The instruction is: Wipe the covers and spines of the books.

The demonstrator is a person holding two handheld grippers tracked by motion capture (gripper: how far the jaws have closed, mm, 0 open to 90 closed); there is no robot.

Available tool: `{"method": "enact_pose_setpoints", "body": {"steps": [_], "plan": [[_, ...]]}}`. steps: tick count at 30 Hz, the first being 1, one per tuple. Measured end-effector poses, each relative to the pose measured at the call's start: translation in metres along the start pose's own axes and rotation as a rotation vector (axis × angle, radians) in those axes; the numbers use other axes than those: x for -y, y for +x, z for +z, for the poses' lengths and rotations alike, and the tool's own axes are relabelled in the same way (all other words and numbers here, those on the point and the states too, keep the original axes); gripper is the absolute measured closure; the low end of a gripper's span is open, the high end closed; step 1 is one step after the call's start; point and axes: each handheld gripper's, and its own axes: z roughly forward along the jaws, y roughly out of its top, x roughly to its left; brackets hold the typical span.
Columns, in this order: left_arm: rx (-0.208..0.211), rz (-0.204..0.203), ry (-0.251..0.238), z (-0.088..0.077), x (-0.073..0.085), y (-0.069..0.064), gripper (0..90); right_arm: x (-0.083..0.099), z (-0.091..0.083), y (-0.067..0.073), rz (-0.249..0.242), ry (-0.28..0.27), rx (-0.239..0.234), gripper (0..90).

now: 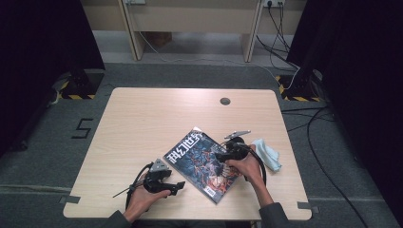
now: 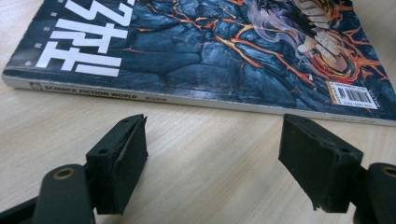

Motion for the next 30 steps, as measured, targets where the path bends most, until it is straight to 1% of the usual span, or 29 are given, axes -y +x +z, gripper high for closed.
{"method": "enact_pose_setpoints", "body": {"steps": [3,6,7,8,9,10,11,12,13,14,15,20,23,24,25,26,27,28,29,30], "plan": [[0.001,0.004,-0.002,0.002,-0.002,-0.001,22.7,0.000,-0.002,-0.002,0.003,-0.009,0.003,37.9],[0.001,0.002,-0.004,0.006,-0.004,-0.003,22.5,-0.001,-0.005,-0.009,0.016,-0.029,0.028,37.5],[0.001,0.004,-0.005,0.007,-0.005,-0.002,22.5,0.000,-0.005,-0.012,0.020,-0.020,0.036,37.2],[0.000,0.002,-0.008,0.009,-0.006,-0.003,22.5,0.000,-0.004,-0.014,0.025,-0.017,0.035,36.9],[0.000,0.000,-0.009,0.009,-0.007,-0.003,22.5,0.002,-0.002,-0.016,0.029,0.004,0.025,36.7],[0.000,0.000,-0.012,0.011,-0.008,-0.003,22.5,0.003,-0.001,-0.016,0.026,0.010,0.018,36.8],[0.001,-0.004,-0.015,0.013,-0.010,-0.004,22.5,0.007,0.002,-0.015,0.034,0.025,-0.002,38.0],[0.001,-0.004,-0.015,0.013,-0.010,-0.004,22.3,0.007,0.002,-0.015,0.034,0.025,-0.002,38.0],[0.005,-0.003,-0.015,0.016,-0.012,-0.004,22.3,0.008,0.001,-0.013,0.026,0.030,-0.024,37.1],[0.005,-0.003,-0.015,0.016,-0.012,-0.004,21.7,0.008,0.001,-0.013,0.026,0.030,-0.024,37.1],[-0.003,-0.010,-0.010,0.017,-0.014,-0.003,20.7,0.009,0.000,-0.009,0.003,0.041,-0.017,37.1],[-0.020,-0.017,-0.015,0.019,-0.018,0.003,20.2,0.016,-0.005,-0.003,-0.010,0.041,-0.015,37.0],[-0.038,-0.023,-0.011,0.021,-0.024,0.013,20.4,0.025,-0.010,0.005,-0.046,0.048,-0.025,36.6],[-0.043,-0.023,-0.009,0.021,-0.025,0.015,20.4,0.027,-0.012,0.008,-0.051,0.053,-0.030,36.5],[-0.061,-0.017,-0.006,0.024,-0.029,0.021,21.0,0.032,-0.015,0.014,-0.061,0.054,-0.036,36.4],[-0.061,-0.017,-0.006,0.024,-0.029,0.021,21.4,0.032,-0.015,0.014,-0.061,0.054,-0.036,36.4],[-0.068,-0.019,-0.007,0.025,-0.031,0.023,21.4,0.035,-0.016,0.017,-0.076,0.052,-0.039,36.1],[-0.072,-0.022,-0.008,0.026,-0.033,0.026,21.9,0.037,-0.017,0.020,-0.074,0.052,-0.042,35.8],[-0.080,-0.017,-0.008,0.027,-0.034,0.028,21.9,0.041,-0.020,0.026,-0.084,0.056,-0.049,35.2],[-0.088,-0.006,-0.005,0.029,-0.036,0.029,21.9,0.041,-0.020,0.026,-0.084,0.056,-0.049,35.2]]}}
